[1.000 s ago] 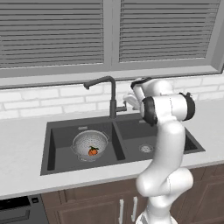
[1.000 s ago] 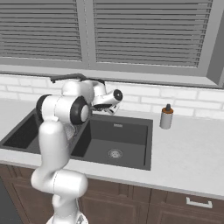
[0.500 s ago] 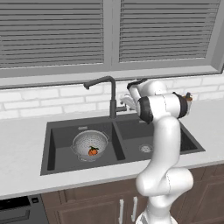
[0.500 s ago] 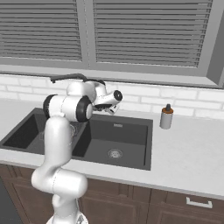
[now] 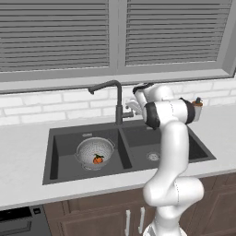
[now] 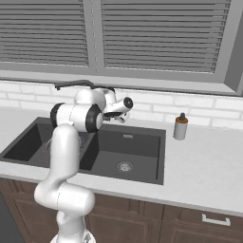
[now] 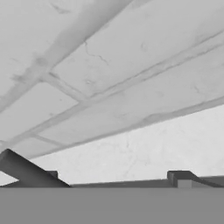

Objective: Put the colander in the sink, put the orange in the colander, and turn on the sink faucet and pour water over the colander.

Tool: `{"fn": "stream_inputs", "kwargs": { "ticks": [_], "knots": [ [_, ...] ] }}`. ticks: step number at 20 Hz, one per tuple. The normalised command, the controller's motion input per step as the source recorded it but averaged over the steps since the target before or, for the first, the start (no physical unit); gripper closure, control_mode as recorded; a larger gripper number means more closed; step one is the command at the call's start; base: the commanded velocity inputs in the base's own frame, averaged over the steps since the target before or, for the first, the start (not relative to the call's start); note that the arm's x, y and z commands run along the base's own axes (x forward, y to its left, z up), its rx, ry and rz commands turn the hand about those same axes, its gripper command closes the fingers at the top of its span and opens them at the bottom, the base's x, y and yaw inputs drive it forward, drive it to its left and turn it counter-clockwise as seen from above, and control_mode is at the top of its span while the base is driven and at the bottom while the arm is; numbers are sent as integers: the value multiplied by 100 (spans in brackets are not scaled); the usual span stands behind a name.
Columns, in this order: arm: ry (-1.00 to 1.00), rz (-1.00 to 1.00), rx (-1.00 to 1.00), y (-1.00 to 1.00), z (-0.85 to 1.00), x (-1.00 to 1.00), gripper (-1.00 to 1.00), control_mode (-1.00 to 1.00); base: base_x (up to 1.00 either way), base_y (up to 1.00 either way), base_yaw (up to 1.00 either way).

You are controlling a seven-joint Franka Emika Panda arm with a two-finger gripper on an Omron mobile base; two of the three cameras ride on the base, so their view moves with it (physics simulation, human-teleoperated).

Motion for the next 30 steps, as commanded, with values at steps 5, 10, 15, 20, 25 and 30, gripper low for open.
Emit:
{"fn": "stream_inputs", "kwargs": {
  "ticks": [5, 10, 15, 20, 25, 30],
  "knots": [
    [2, -2, 0, 1, -21, 36, -100, -100, 0, 0, 0],
    [3, -6, 0, 0, -19, 21, 100, -100, 0, 0, 0],
    [0, -9, 0, -41, -3, 0, 100, -100, 0, 0, 0],
    [0, -9, 0, -79, 0, 0, 100, -100, 0, 0, 0],
    [0, -12, 0, -97, 0, 0, 100, -100, 0, 0, 0],
    [0, -13, 0, -100, 0, 0, 100, -100, 0, 0, 0]
  ]
}}
